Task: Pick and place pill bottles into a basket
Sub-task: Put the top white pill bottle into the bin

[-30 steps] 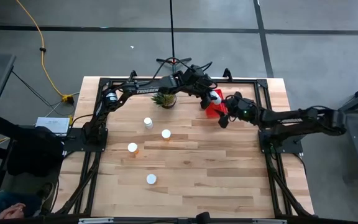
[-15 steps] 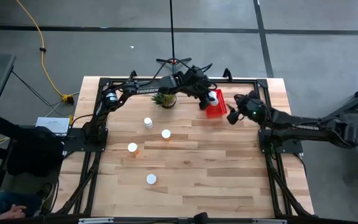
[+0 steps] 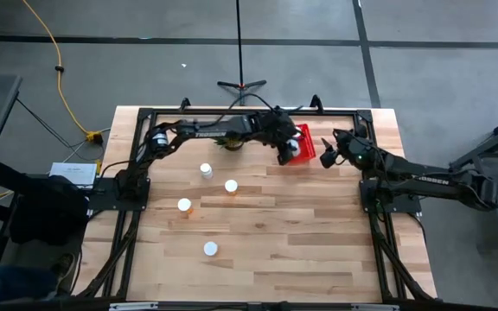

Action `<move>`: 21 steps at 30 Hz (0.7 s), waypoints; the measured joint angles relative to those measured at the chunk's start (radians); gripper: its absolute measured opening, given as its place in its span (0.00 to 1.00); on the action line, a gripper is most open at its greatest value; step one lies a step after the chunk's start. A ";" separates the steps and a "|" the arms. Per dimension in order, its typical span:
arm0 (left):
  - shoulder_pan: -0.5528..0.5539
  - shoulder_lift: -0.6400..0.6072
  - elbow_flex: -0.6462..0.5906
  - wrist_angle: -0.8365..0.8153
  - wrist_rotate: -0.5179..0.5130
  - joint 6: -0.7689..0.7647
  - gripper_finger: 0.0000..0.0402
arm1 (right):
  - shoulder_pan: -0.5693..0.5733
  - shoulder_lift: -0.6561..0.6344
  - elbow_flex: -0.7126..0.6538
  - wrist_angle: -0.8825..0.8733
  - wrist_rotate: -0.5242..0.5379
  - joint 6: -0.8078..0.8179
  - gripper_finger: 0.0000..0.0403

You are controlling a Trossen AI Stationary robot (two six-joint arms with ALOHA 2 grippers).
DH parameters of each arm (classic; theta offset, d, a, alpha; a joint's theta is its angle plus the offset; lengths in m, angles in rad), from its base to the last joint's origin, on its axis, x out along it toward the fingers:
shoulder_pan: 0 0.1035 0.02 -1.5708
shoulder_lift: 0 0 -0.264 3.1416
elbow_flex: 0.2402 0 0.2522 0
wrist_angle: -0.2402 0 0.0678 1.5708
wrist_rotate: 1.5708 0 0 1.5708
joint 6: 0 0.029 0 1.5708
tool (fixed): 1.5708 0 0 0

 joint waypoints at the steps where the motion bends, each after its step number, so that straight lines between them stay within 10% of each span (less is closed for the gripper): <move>1: 0.001 0.004 -0.002 -0.007 0.001 -0.014 0.49 | 0.000 0.000 0.000 0.000 -0.002 0.001 0.63; 21: 0.000 0.056 0.001 0.030 -0.007 -0.039 0.50 | -0.001 0.002 0.000 -0.040 0.001 0.027 0.63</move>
